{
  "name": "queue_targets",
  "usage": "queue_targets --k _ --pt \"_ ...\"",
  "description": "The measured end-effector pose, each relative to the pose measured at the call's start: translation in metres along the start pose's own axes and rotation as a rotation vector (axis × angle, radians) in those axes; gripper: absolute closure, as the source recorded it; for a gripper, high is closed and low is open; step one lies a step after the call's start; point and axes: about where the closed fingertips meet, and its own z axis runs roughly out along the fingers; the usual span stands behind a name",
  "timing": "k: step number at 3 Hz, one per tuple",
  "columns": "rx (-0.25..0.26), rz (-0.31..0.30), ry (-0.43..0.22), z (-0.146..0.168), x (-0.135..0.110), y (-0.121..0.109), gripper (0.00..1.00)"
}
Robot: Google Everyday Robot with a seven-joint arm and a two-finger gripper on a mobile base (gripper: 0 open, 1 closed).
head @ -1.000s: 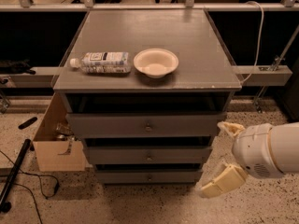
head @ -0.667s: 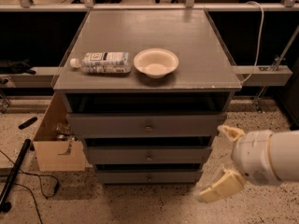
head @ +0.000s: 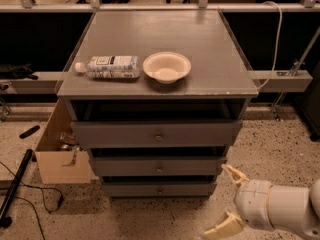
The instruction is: Open bottom drawer
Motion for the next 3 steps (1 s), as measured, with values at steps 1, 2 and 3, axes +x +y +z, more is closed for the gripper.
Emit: queue_targets --k 1,2,3 --pt "-0.011 -0.029 0.007 0.041 0.027 -0.021 0.0" --pt "-0.04 -0.036 0.029 0.085 0.049 -0.067 0.0" --pt "-0.04 -0.036 0.029 0.085 0.049 -0.067 0.0"
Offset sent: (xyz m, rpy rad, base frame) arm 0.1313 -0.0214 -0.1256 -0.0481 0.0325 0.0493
